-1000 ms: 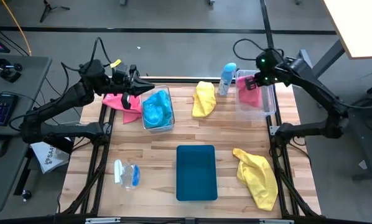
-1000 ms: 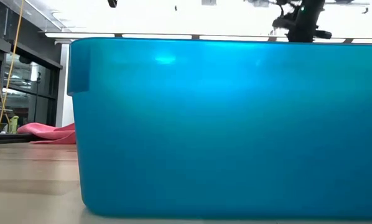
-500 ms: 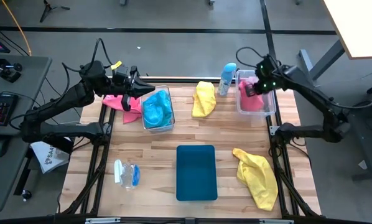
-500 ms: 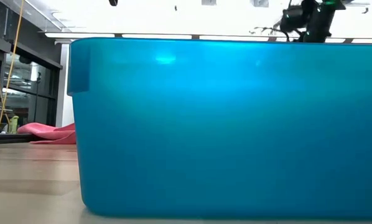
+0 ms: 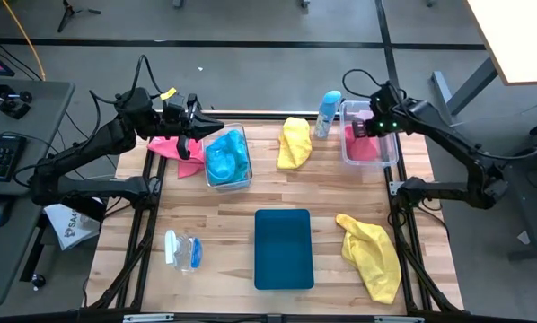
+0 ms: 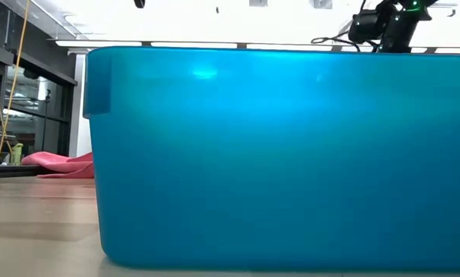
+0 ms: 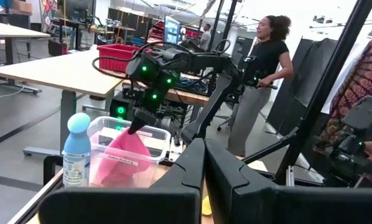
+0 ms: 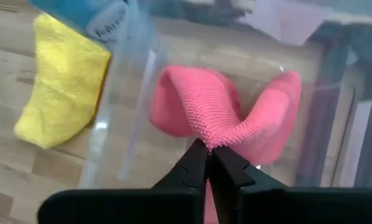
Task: Sort microfiber towel by color & place in baskets
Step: Put the right pink towel into the right transparent bin, then put the pink towel into the right transparent bin
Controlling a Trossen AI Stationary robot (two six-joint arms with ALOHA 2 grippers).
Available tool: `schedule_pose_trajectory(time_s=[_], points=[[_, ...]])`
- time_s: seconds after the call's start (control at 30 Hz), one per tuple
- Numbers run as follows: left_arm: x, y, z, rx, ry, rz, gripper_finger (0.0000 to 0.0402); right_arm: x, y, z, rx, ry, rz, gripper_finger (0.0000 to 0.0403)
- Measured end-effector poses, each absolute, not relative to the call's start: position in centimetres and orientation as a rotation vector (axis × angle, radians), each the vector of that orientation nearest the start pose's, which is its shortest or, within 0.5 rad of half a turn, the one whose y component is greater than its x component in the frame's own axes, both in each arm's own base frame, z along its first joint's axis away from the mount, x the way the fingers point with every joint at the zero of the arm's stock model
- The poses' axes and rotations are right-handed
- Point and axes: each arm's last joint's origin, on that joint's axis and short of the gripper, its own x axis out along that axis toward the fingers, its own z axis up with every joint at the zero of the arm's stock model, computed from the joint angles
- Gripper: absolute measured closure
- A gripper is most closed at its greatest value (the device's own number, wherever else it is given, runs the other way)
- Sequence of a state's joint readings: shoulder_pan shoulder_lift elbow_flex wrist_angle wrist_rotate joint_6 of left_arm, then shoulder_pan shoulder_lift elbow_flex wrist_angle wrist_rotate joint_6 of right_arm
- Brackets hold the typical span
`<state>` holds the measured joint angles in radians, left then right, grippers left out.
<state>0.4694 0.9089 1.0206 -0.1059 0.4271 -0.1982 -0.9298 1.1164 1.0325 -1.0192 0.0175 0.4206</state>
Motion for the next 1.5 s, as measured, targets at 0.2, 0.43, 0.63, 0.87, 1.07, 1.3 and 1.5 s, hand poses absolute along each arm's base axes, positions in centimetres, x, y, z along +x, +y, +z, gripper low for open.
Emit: schedule_pose_trajectory(time_s=[0.2, 0.43, 0.63, 0.87, 1.07, 1.3, 1.5], points=[[17.4, 7.5, 39.9, -0.196, -0.010, 0.042, 0.0401, 11.8, -15.9, 31.1, 0.812, 0.824, -1.053, 0.0313], [17.4, 7.5, 39.9, -0.196, -0.009, 0.044, 0.0401, 11.3, -15.3, 32.1, 0.794, 0.885, -1.056, 0.0189], [17.1, 8.2, 40.2, -0.272, 0.143, 0.329, 0.0395, 11.7, -15.0, 33.4, 0.865, 0.818, -0.881, 0.0139], [16.3, 8.7, 41.6, -0.119, 0.587, 0.595, 0.0324, 11.9, -15.0, 35.4, 0.847, 0.734, -0.848, 0.0137], [14.7, 9.7, 37.7, -0.169, 0.923, 0.851, 0.0240, 12.1, -15.3, 35.9, 0.820, 0.682, -0.846, 0.0137], [13.8, 10.1, 30.7, -0.374, 1.104, 0.828, 0.0189, 12.1, -15.3, 35.9, 0.819, 0.682, -0.846, 0.0137], [13.6, 11.5, 26.5, -0.473, 1.262, 0.896, 0.0186, 12.1, -15.3, 35.9, 0.818, 0.682, -0.846, 0.0137]])
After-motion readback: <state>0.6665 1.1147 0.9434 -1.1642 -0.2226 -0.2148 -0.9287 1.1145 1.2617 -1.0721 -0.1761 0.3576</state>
